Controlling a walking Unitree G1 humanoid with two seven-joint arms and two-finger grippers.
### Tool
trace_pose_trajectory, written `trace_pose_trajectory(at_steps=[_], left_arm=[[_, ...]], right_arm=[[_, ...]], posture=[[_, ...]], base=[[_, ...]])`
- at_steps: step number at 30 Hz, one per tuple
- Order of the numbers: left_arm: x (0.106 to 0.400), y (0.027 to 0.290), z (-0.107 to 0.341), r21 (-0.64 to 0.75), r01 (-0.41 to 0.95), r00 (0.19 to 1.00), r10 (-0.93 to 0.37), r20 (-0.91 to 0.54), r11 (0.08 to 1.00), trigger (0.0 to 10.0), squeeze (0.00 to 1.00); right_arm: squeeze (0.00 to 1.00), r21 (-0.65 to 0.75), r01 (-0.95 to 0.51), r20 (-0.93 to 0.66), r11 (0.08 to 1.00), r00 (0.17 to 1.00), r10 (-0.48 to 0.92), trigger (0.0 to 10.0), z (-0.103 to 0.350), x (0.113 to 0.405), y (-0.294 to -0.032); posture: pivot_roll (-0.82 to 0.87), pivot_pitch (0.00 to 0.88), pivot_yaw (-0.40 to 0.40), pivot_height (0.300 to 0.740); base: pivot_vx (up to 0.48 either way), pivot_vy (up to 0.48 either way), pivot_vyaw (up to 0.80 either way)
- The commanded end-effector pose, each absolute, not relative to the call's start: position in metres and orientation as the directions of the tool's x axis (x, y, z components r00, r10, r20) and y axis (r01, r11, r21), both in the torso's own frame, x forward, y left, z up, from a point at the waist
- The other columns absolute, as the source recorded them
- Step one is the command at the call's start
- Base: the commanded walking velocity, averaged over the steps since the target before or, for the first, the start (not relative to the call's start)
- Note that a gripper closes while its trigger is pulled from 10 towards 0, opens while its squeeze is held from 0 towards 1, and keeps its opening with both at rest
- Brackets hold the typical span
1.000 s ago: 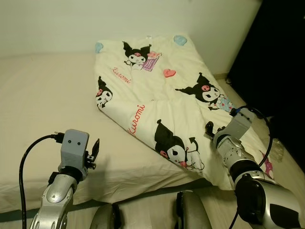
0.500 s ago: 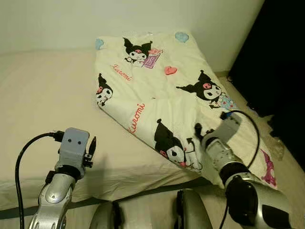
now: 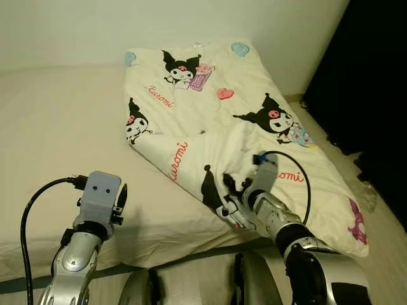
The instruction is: Clean up the room
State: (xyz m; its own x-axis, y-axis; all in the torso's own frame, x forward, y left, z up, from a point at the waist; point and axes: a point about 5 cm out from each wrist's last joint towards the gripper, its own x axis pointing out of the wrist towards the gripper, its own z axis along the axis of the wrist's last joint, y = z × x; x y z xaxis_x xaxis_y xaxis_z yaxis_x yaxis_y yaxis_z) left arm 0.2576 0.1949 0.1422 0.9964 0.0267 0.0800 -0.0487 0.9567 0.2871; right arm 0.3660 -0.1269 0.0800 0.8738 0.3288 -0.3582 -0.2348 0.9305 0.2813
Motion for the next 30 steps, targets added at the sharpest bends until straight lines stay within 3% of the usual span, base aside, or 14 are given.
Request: trace_pose_trajectory(at_steps=[1, 4, 6, 8, 10, 12, 13, 14, 16, 19, 22, 26, 30], left_arm=[[0.254, 0.191, 0.138, 0.287, -0.041, 0.998, 0.025, 0.061, 0.957, 10.0, 0.0], [0.253, 0.19, 0.137, 0.282, -0.04, 0.998, 0.024, 0.061, 0.959, 10.0, 0.0], [0.253, 0.188, 0.135, 0.27, -0.037, 0.998, 0.023, 0.057, 0.962, 10.0, 0.0], [0.253, 0.187, 0.134, 0.269, -0.035, 0.998, 0.021, 0.054, 0.962, 10.0, 0.0], [0.253, 0.187, 0.131, 0.27, -0.026, 0.999, 0.015, 0.046, 0.962, 10.0, 0.0], [0.253, 0.187, 0.131, 0.27, -0.026, 0.999, 0.015, 0.046, 0.962, 10.0, 0.0], [0.253, 0.187, 0.13, 0.271, -0.023, 0.999, 0.012, 0.043, 0.962, 10.0, 0.0], [0.253, 0.187, 0.13, 0.271, -0.023, 0.999, 0.012, 0.043, 0.962, 10.0, 0.0], [0.254, 0.189, 0.128, 0.275, -0.02, 0.999, 0.011, 0.035, 0.961, 10.0, 0.0], [0.254, 0.189, 0.128, 0.275, -0.02, 0.999, 0.011, 0.035, 0.961, 10.0, 0.0], [0.252, 0.191, 0.125, 0.287, -0.017, 1.0, 0.009, 0.03, 0.958, 10.0, 0.0], [0.25, 0.202, 0.123, 0.303, -0.037, 0.999, 0.029, 0.03, 0.952, 10.0, 0.0], [0.253, 0.209, 0.121, 0.304, -0.068, 0.998, 0.063, 0.028, 0.95, 10.0, 0.0]], right_arm=[[0.0, 0.264, -0.358, -0.426, 0.896, 0.79, 0.441, 10.0, 0.06, 0.351, -0.108], [0.0, 0.214, -0.477, -0.455, 0.853, 0.723, 0.519, 10.0, 0.051, 0.342, -0.1], [0.0, 0.182, -0.676, -0.439, 0.714, 0.594, 0.674, 10.0, 0.047, 0.329, -0.087], [0.0, 0.185, -0.719, -0.399, 0.67, 0.568, 0.72, 10.0, 0.052, 0.328, -0.084], [0.0, 0.174, -0.837, -0.308, 0.519, 0.454, 0.836, 10.0, 0.067, 0.325, -0.078], [0.0, 0.174, -0.837, -0.308, 0.519, 0.454, 0.836, 10.0, 0.067, 0.325, -0.078], [0.0, 0.163, -0.872, -0.294, 0.461, 0.403, 0.867, 10.0, 0.07, 0.322, -0.076], [0.0, 0.163, -0.872, -0.294, 0.461, 0.403, 0.867, 10.0, 0.07, 0.322, -0.076], [0.0, 0.145, -0.949, -0.272, 0.279, 0.232, 0.934, 10.0, 0.082, 0.311, -0.076], [0.0, 0.145, -0.949, -0.272, 0.279, 0.232, 0.934, 10.0, 0.082, 0.311, -0.076], [0.0, 0.111, -0.987, -0.331, 0.115, 0.073, 0.941, 10.0, 0.092, 0.295, -0.086], [0.0, 0.05, -0.998, -0.435, 0.045, 0.019, 0.9, 10.0, 0.092, 0.278, -0.097], [0.0, 0.066, -0.996, -0.4, 0.066, 0.035, 0.916, 10.0, 0.094, 0.267, -0.094]], posture=[[0.06, 0.283, 0.012, 0.588], [0.05, 0.275, 0.009, 0.588], [0.03, 0.268, 0.015, 0.588], [0.03, 0.268, 0.015, 0.588], [0.02, 0.262, 0.022, 0.588], [0.02, 0.262, 0.022, 0.588], [0.02, 0.262, 0.022, 0.588], [0.02, 0.262, 0.022, 0.588], [0.02, 0.259, 0.022, 0.588], [0.02, 0.259, 0.022, 0.588], [0.01, 0.245, 0.016, 0.588], [-0.01, 0.222, 0.008, 0.588], [-0.02, 0.205, 0.003, 0.588]], base=[[0.0, 0.0, 0.0], [0.0, 0.0, 0.0], [0.0, 0.0, 0.0], [0.0, 0.0, 0.0], [0.0, 0.0, 0.0], [0.0, 0.0, 0.0], [0.0, 0.0, 0.0], [0.0, 0.0, 0.0], [0.0, 0.0, 0.0], [0.0, 0.0, 0.0], [0.0, 0.0, 0.0], [0.0, 0.0, 0.0], [0.0, 0.0, 0.0]])
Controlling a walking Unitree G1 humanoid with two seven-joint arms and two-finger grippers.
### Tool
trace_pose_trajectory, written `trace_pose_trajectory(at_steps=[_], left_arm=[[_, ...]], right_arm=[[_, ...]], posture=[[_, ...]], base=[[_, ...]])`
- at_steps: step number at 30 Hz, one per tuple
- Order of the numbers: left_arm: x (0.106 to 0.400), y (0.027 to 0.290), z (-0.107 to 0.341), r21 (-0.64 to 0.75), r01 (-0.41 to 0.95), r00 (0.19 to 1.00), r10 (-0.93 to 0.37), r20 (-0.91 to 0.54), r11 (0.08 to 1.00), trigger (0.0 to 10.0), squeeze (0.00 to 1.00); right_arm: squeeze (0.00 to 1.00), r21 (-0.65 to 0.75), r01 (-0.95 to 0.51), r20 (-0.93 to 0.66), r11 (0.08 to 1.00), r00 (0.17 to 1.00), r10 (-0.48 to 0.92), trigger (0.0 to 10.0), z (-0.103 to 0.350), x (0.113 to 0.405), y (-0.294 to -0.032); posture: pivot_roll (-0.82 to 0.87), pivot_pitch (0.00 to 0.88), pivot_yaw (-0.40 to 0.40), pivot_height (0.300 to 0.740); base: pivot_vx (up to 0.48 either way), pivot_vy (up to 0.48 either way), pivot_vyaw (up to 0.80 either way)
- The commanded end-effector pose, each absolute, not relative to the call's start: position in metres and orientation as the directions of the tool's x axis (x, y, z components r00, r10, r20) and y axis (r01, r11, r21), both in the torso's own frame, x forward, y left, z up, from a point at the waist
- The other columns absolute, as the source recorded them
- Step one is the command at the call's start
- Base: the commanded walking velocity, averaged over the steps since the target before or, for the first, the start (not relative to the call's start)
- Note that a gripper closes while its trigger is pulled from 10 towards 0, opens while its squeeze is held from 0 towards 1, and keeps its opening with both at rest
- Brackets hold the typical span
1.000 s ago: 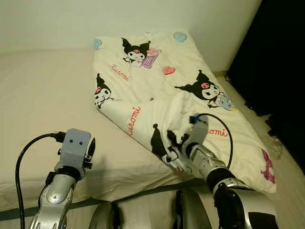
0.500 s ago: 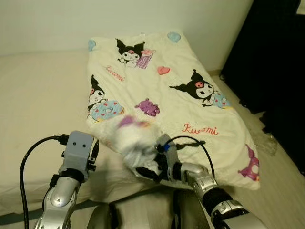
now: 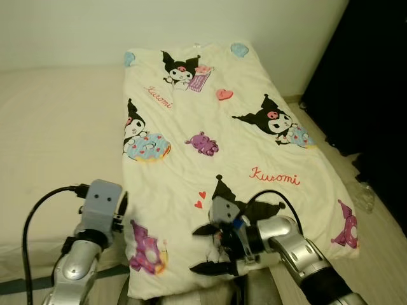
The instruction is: Clean up the room
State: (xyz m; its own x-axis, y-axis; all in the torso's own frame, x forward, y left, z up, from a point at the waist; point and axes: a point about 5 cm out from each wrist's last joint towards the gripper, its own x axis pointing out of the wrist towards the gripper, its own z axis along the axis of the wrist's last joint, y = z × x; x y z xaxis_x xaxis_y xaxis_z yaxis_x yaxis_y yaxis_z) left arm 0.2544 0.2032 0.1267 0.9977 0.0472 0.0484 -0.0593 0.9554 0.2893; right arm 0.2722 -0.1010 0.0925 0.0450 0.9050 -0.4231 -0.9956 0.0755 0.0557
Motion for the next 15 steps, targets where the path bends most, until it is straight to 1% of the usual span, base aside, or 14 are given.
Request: trace_pose_trajectory(at_steps=[1, 2, 3, 4, 5, 7, 8, 9, 10, 11, 12, 13, 14, 15], left_arm=[[0.256, 0.211, 0.121, 0.303, -0.075, 0.997, 0.069, 0.03, 0.95, 10.0, 0.0], [0.256, 0.211, 0.121, 0.303, -0.075, 0.997, 0.069, 0.03, 0.95, 10.0, 0.0], [0.257, 0.211, 0.121, 0.303, -0.078, 0.997, 0.071, 0.032, 0.95, 10.0, 0.0], [0.259, 0.211, 0.121, 0.298, -0.08, 0.997, 0.073, 0.034, 0.951, 10.0, 0.0], [0.259, 0.211, 0.121, 0.298, -0.08, 0.997, 0.073, 0.034, 0.951, 10.0, 0.0], [0.263, 0.21, 0.121, 0.269, -0.08, 0.997, 0.074, 0.034, 0.96, 10.0, 0.0], [0.263, 0.21, 0.121, 0.269, -0.08, 0.997, 0.074, 0.034, 0.96, 10.0, 0.0], [0.265, 0.208, 0.12, 0.203, -0.064, 0.998, 0.061, 0.025, 0.977, 10.0, 0.0], [0.266, 0.206, 0.117, 0.158, -0.047, 0.999, 0.045, 0.016, 0.986, 10.0, 0.0], [0.266, 0.206, 0.117, 0.158, -0.047, 0.999, 0.045, 0.016, 0.986, 10.0, 0.0], [0.266, 0.203, 0.115, 0.117, -0.03, 1.0, 0.029, 0.011, 0.993, 10.0, 0.0], [0.266, 0.203, 0.115, 0.117, -0.03, 1.0, 0.029, 0.011, 0.993, 10.0, 0.0], [0.267, 0.2, 0.113, 0.092, -0.01, 1.0, 0.009, 0.005, 0.996, 10.0, 0.0], [0.267, 0.2, 0.113, 0.092, -0.01, 1.0, 0.009, 0.005, 0.996, 10.0, 0.0]], right_arm=[[0.0, 0.102, -0.991, -0.328, 0.087, 0.049, 0.943, 10.0, 0.1, 0.263, -0.09], [0.0, 0.102, -0.991, -0.328, 0.087, 0.049, 0.943, 10.0, 0.1, 0.263, -0.09], [0.0, 0.13, -0.987, -0.278, 0.095, 0.056, 0.959, 10.0, 0.105, 0.261, -0.088], [0.0, 0.165, -0.981, -0.189, 0.106, 0.074, 0.979, 10.0, 0.118, 0.26, -0.086], [0.0, 0.165, -0.981, -0.189, 0.106, 0.074, 0.979, 10.0, 0.118, 0.26, -0.086], [0.0, 0.162, -0.952, -0.003, 0.261, 0.264, 0.965, 10.0, 0.148, 0.282, -0.088], [0.0, 0.162, -0.952, -0.003, 0.261, 0.264, 0.965, 10.0, 0.148, 0.282, -0.088], [0.0, 0.153, -0.833, 0.082, 0.531, 0.546, 0.834, 10.0, 0.165, 0.314, -0.1], [0.0, 0.19, -0.726, 0.074, 0.661, 0.682, 0.728, 10.0, 0.162, 0.33, -0.112], [0.0, 0.19, -0.726, 0.074, 0.661, 0.682, 0.728, 10.0, 0.162, 0.33, -0.112], [0.0, 0.176, -0.637, 0.047, 0.751, 0.767, 0.64, 10.0, 0.157, 0.339, -0.12], [0.0, 0.176, -0.637, 0.047, 0.751, 0.767, 0.64, 10.0, 0.157, 0.339, -0.12], [0.0, 0.135, -0.58, 0.011, 0.803, 0.812, 0.584, 10.0, 0.151, 0.342, -0.126], [0.0, 0.135, -0.58, 0.011, 0.803, 0.812, 0.584, 10.0, 0.151, 0.342, -0.126]], posture=[[-0.02, 0.202, 0.003, 0.588], [-0.02, 0.202, 0.003, 0.588], [-0.02, 0.202, 0.003, 0.588], [-0.03, 0.192, 0.003, 0.588], [-0.03, 0.192, 0.003, 0.588], [-0.03, 0.179, 0.003, 0.588], [-0.03, 0.179, 0.003, 0.588], [-0.05, 0.153, 0.006, 0.588], [-0.05, 0.147, 0.005, 0.588], [-0.05, 0.147, 0.005, 0.588], [-0.05, 0.132, 0.003, 0.588], [-0.05, 0.132, 0.003, 0.588], [-0.05, 0.124, 0.002, 0.588], [-0.05, 0.124, 0.002, 0.588]], base=[[0.0, 0.0, 0.0], [0.0, 0.0, 0.0], [0.0, 0.0, 0.0], [0.0, 0.0, 0.0], [0.0, 0.0, 0.0], [0.0, 0.0, 0.0], [0.0, 0.0, 0.0], [0.0, 0.0, 0.0], [0.0, 0.0, 0.0], [0.0, 0.0, 0.0], [0.0, 0.0, 0.0], [0.0, 0.0, 0.0], [0.0, 0.0, 0.0], [0.0, 0.0, 0.0]])
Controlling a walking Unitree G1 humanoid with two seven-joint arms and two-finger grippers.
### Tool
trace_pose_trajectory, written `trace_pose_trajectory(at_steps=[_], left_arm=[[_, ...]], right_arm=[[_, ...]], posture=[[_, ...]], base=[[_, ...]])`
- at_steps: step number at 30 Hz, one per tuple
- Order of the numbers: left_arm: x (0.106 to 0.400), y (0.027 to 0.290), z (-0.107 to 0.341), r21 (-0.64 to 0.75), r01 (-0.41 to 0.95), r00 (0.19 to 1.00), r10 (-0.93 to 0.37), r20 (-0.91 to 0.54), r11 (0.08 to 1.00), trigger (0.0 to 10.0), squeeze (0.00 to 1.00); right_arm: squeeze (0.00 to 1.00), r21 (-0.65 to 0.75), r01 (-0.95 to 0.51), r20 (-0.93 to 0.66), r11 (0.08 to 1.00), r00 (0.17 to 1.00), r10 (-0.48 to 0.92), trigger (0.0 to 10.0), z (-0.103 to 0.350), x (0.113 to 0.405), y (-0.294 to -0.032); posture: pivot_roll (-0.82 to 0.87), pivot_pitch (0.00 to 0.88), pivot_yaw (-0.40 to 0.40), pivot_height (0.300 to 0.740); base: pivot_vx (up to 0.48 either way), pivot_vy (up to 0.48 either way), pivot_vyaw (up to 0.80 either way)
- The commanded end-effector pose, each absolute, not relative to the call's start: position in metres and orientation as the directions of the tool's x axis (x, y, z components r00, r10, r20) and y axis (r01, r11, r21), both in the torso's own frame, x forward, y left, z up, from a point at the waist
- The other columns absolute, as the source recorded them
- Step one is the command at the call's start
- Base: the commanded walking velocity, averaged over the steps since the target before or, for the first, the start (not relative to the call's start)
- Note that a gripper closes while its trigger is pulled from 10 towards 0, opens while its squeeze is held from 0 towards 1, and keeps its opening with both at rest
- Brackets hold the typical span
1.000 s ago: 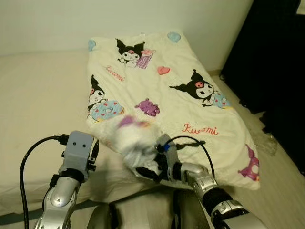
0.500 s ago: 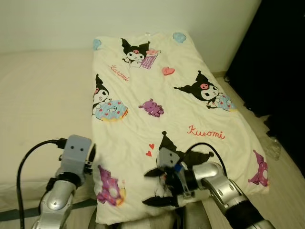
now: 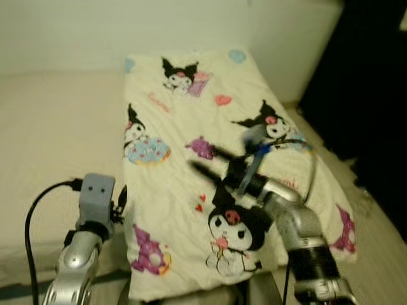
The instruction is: Clean up the room
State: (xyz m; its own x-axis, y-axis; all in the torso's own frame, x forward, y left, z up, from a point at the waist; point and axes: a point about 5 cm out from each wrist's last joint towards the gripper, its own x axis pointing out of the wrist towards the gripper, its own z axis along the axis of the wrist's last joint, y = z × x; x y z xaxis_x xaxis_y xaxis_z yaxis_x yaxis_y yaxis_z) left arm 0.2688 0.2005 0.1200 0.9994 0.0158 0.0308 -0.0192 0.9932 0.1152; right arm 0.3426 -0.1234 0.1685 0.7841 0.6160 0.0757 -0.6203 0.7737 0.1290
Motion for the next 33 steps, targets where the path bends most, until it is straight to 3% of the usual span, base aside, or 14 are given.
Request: trace_pose_trajectory(at_steps=[1, 6, 9, 13, 17, 33], left_arm=[[0.266, 0.193, 0.11, 0.061, 0.037, 0.999, -0.038, 0.008, 0.997, 10.0, 0.0], [0.265, 0.178, 0.109, 0.068, 0.148, 0.988, -0.15, 0.024, 0.987, 10.0, 0.0], [0.266, 0.177, 0.109, 0.081, 0.153, 0.988, -0.156, 0.024, 0.985, 10.0, 0.0], [0.268, 0.18, 0.106, 0.101, 0.113, 0.993, -0.114, 0.007, 0.988, 10.0, 0.0], [0.273, 0.189, 0.102, 0.121, -0.005, 1.0, 0.005, -0.002, 0.993, 10.0, 0.0], [0.28, 0.176, 0.105, 0.14, 0.034, 0.999, -0.038, 0.024, 0.99, 10.0, 0.0]], right_arm=[[0.0, 0.078, -0.509, -0.019, 0.857, 0.859, 0.512, 10.0, 0.142, 0.34, -0.131], [0.0, -0.016, -0.298, -0.096, 0.954, 0.951, 0.295, 10.0, 0.112, 0.328, -0.148], [0.0, -0.035, -0.244, -0.113, 0.969, 0.964, 0.239, 10.0, 0.104, 0.325, -0.151], [0.0, -0.031, -0.229, -0.138, 0.973, 0.965, 0.222, 10.0, 0.096, 0.324, -0.151], [0.0, -0.041, -0.228, -0.128, 0.973, 0.967, 0.221, 10.0, 0.089, 0.321, -0.146], [0.0, -0.035, -0.202, -0.118, 0.979, 0.973, 0.197, 10.0, 0.082, 0.317, -0.138]], posture=[[-0.06, 0.091, -0.003, 0.588], [-0.05, 0.058, -0.01, 0.588], [-0.05, 0.05, -0.004, 0.588], [-0.06, 0.048, -0.002, 0.588], [-0.06, 0.05, 0.01, 0.608], [-0.05, 0.042, 0.007, 0.653]], base=[[0.0, 0.0, 0.0], [0.0, 0.0, 0.0], [0.0, 0.0, 0.0], [0.0, 0.0, 0.0], [0.0, 0.0, 0.0], [0.0, 0.0, 0.0]])
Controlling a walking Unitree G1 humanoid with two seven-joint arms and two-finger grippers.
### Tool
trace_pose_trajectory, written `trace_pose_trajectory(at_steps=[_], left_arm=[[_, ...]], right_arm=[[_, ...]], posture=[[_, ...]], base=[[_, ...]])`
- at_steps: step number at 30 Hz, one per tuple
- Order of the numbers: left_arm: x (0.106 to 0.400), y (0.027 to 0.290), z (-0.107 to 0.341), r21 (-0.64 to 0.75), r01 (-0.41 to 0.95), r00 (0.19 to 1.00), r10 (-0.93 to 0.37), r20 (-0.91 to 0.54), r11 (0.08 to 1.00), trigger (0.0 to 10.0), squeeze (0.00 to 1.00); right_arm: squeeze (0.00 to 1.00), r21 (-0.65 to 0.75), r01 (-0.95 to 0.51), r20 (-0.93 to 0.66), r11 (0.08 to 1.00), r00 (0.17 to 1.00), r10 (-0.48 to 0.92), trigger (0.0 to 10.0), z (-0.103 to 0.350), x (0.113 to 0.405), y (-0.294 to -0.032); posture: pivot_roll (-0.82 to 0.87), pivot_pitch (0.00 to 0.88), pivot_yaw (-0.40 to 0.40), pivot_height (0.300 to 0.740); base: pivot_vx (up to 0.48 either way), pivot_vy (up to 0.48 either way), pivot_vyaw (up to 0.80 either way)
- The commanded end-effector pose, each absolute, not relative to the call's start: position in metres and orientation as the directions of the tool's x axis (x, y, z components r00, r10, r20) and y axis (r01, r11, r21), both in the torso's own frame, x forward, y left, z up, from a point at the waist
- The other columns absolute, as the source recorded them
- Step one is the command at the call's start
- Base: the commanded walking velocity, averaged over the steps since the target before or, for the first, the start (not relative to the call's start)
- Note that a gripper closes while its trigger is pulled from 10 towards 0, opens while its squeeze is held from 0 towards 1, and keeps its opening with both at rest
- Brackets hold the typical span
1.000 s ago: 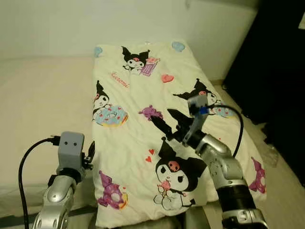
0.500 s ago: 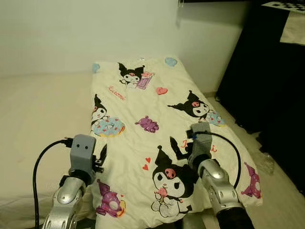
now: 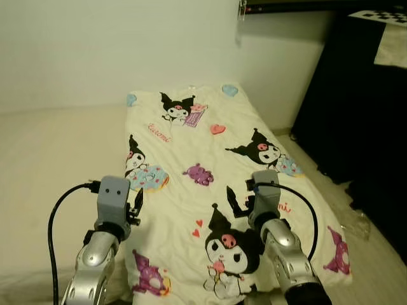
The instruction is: Clean up the room
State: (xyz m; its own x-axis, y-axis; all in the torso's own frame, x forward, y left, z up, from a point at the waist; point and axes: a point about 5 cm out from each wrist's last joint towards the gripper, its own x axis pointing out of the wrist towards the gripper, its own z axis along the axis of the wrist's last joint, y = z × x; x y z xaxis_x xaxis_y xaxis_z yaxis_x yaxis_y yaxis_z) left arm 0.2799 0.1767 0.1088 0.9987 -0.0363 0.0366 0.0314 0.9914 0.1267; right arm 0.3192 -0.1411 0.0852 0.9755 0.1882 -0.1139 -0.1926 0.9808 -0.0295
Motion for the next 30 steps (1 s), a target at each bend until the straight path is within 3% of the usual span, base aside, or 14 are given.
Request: trace_pose_trajectory(at_steps=[1, 16, 22, 30], left_arm=[[0.281, 0.176, 0.105, 0.148, 0.035, 0.999, -0.039, 0.023, 0.988, 10.0, 0.0], [0.278, 0.173, 0.097, 0.16, 0.041, 0.999, -0.042, 0.003, 0.986, 10.0, 0.0], [0.273, 0.181, 0.085, 0.126, -0.016, 0.999, 0.021, -0.035, 0.992, 10.0, 0.0], [0.266, 0.191, 0.077, 0.078, -0.09, 0.994, 0.094, -0.06, 0.993, 10.0, 0.0]], right_arm=[[0.0, -0.032, -0.209, -0.116, 0.977, 0.972, 0.204, 10.0, 0.082, 0.317, -0.135], [0.0, -0.025, -0.261, -0.112, 0.965, 0.96, 0.257, 10.0, 0.079, 0.316, -0.125], [0.0, -0.028, -0.285, -0.134, 0.958, 0.951, 0.279, 10.0, 0.073, 0.313, -0.121], [0.0, 0.0, -0.297, -0.13, 0.955, 0.947, 0.295, 10.0, 0.07, 0.312, -0.118]], posture=[[-0.05, 0.042, 0.007, 0.658], [-0.05, 0.031, 0.001, 0.713], [-0.05, 0.028, -0.005, 0.738], [-0.04, 0.018, -0.009, 0.74]], base=[[0.0, 0.0, 0.0], [0.0, 0.0, 0.0], [0.0, 0.0, 0.0], [0.0, 0.0, 0.0]])
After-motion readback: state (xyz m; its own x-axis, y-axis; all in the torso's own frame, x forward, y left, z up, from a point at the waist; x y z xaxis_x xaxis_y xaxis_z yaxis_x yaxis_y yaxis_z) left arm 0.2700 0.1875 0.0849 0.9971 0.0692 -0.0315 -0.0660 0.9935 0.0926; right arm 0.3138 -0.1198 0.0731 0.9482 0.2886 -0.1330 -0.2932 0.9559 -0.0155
